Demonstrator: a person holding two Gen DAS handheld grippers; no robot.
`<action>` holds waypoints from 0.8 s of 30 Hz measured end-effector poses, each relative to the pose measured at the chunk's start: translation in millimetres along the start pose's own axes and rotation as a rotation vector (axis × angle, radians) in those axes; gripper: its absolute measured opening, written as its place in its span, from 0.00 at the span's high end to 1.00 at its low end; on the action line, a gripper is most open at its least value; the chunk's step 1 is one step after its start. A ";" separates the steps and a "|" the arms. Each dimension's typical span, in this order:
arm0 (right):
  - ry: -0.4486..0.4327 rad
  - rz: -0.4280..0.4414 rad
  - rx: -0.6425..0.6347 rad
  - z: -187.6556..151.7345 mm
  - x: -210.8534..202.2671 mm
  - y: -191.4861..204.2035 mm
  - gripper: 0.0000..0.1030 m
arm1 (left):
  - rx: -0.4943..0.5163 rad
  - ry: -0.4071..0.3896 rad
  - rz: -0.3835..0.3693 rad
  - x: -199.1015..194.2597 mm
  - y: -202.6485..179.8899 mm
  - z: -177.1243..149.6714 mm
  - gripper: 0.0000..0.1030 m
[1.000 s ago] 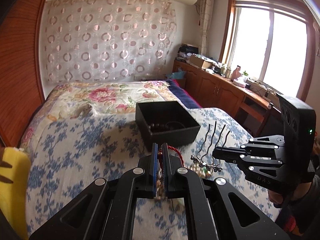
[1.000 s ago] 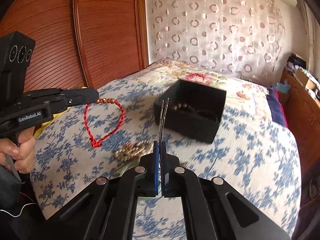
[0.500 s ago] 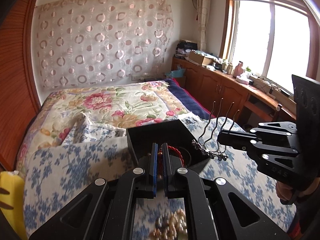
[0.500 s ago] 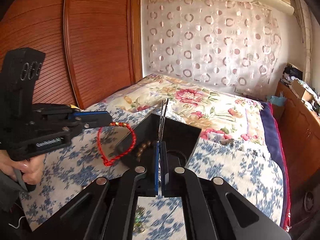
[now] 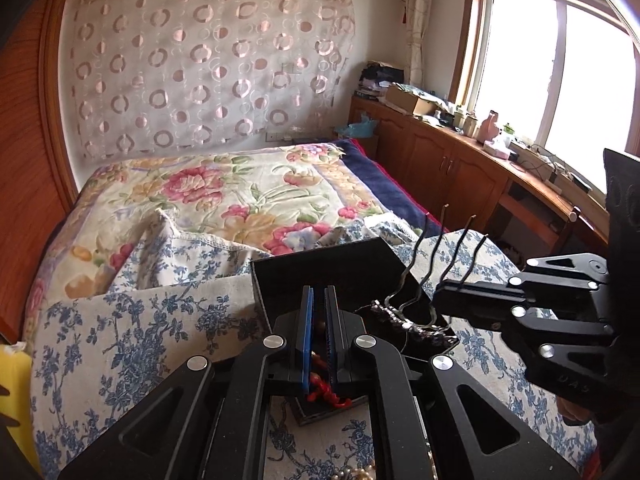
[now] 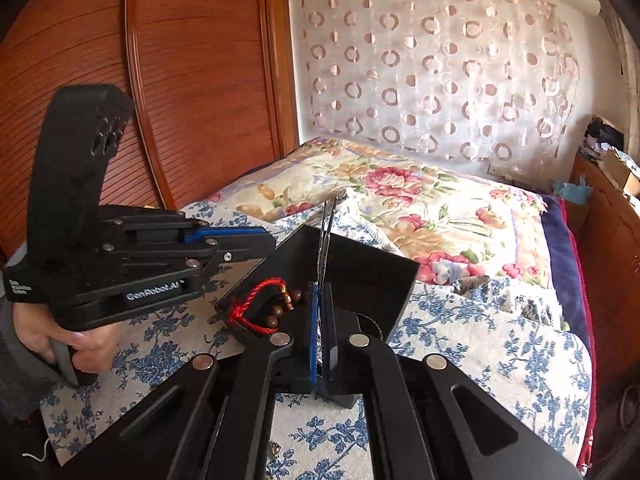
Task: Organize jewelry
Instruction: 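Release the comb into the box with the right tool while the left tool drops the red bracelet in, then move both tools back to the pearl necklace on the bedspread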
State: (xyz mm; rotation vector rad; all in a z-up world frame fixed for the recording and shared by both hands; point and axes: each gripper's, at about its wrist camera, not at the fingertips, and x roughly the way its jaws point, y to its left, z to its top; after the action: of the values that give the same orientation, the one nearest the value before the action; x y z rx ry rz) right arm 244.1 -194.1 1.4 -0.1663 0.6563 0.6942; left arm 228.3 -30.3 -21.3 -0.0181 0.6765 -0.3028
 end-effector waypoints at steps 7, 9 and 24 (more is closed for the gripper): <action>0.013 0.042 0.022 -0.3 7.8 3.8 0.98 | -0.006 -0.017 0.009 -7.3 5.0 1.0 0.94; 0.022 0.059 0.025 -0.6 11.6 6.6 0.98 | -0.015 -0.027 0.017 -13.4 8.4 0.4 0.86; 0.064 0.062 0.085 0.8 24.8 -2.1 0.96 | -0.057 -0.001 0.038 -45.1 25.0 -36.0 0.81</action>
State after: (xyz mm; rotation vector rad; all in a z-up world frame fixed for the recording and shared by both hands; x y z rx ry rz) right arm 260.1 -182.1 -13.4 -0.0903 0.7536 0.7219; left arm 179.5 9.3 -24.6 -0.0595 0.6835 -0.2466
